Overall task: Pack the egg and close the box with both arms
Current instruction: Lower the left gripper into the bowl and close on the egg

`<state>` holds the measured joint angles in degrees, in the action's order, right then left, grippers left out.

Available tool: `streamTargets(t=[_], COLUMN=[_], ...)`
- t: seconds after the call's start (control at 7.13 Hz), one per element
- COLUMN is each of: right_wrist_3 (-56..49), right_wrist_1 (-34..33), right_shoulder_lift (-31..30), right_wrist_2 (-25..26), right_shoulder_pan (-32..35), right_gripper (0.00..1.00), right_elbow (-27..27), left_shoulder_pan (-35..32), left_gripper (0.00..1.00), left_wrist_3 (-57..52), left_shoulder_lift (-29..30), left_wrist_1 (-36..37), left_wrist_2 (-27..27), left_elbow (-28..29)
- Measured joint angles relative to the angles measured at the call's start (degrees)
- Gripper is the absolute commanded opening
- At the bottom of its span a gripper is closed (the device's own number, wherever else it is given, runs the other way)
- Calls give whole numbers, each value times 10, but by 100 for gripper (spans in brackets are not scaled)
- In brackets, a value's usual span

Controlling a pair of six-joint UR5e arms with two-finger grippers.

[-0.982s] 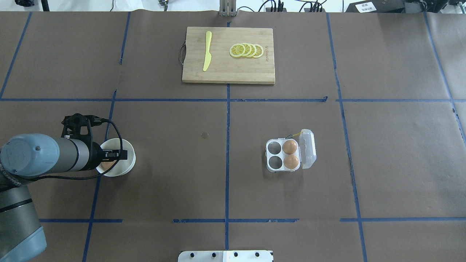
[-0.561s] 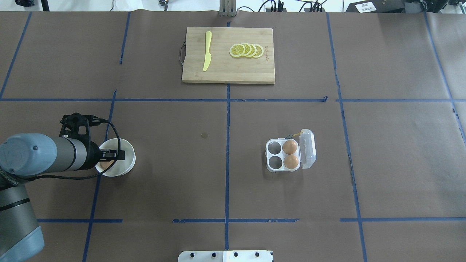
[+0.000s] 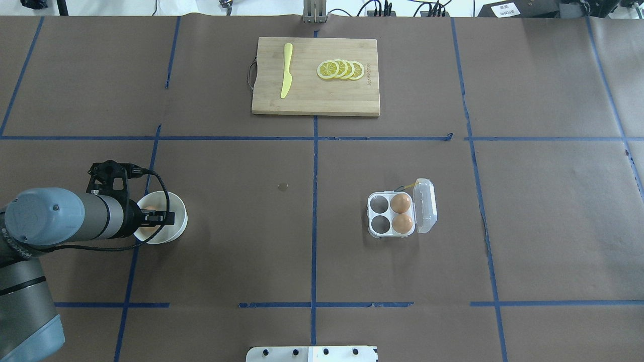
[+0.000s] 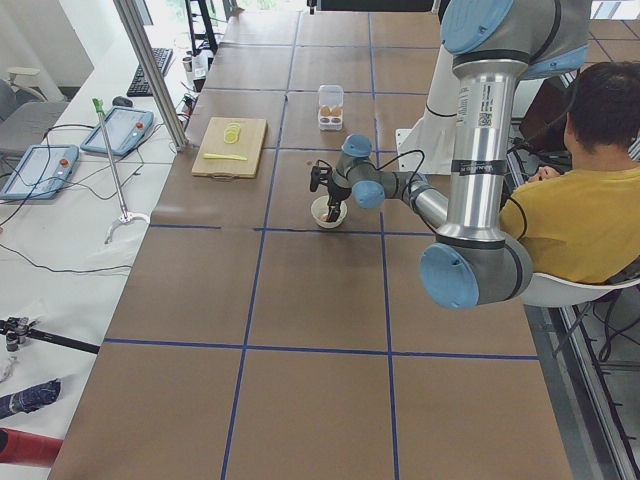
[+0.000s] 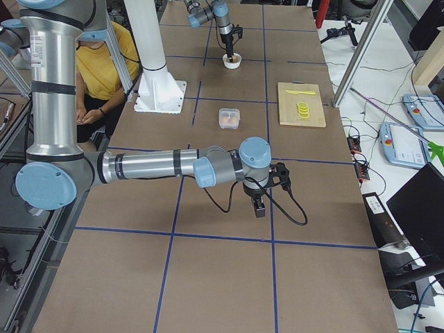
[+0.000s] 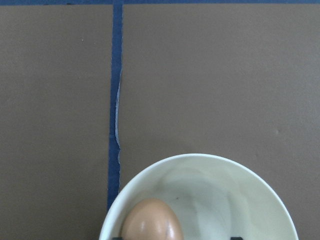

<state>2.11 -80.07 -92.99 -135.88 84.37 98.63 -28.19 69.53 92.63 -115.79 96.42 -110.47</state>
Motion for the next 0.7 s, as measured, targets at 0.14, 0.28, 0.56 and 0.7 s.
streamTargets(t=[0.14,0.28,0.56,0.7], right_wrist_3=[0,0,0,0], right_wrist_1=[0,0,0,0], right_shoulder_lift=[0,0,-1,-1], right_wrist_2=[0,0,0,0], right_shoulder_pan=[0,0,0,0], right_gripper=[100,100,100,100], right_elbow=[0,0,0,0], left_shoulder_pan=[2,4,5,5], left_gripper=[71,71,71,71], left_wrist_3=[0,0,-1,-1], left_shoulder_lift=[1,4,13,17], left_wrist_1=[-1,-1,-1,-1], left_wrist_2=[0,0,0,0], left_elbow=[3,8,16,18])
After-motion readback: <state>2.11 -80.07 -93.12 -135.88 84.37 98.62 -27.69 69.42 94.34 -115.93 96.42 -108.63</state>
